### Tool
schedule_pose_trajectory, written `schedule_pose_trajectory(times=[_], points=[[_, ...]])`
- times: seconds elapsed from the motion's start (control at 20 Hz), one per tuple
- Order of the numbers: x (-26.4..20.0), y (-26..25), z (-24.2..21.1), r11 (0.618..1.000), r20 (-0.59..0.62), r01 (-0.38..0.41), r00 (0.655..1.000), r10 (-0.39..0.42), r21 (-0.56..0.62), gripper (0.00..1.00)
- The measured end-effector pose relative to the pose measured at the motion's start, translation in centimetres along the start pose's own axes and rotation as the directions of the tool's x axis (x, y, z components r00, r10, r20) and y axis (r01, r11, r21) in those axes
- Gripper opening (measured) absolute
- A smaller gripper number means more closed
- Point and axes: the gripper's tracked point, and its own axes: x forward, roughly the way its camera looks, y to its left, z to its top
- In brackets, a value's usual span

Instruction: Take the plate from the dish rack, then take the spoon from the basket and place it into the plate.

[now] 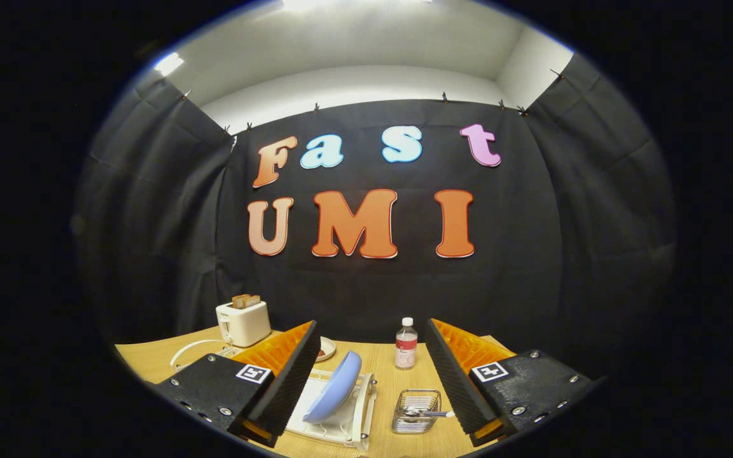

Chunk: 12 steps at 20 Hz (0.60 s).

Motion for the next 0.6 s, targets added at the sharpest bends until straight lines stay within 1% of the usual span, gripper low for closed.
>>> schedule_pose_trajectory(times=[0.15,0.25,0.4,0.5,0.6], points=[[0.9,1.1,-1.8,1.0,-0.096,-0.015,0.995,0.016,0.009,0.99],[1.6,1.9,-2.0,0.999,-0.122,-0.035,0.992,0.037,0.015,0.99],[2.9,2.3,-2.8,0.999,-0.178,-0.044,0.983,0.045,0.01,0.99],[3.9,2.8,-3.9,0.998,-0.236,-0.066,0.97,0.066,0.005,0.99],[4.8,3.4,-5.6,0.996,-0.323,-0.09,0.942,0.089,0.012,0.99]])
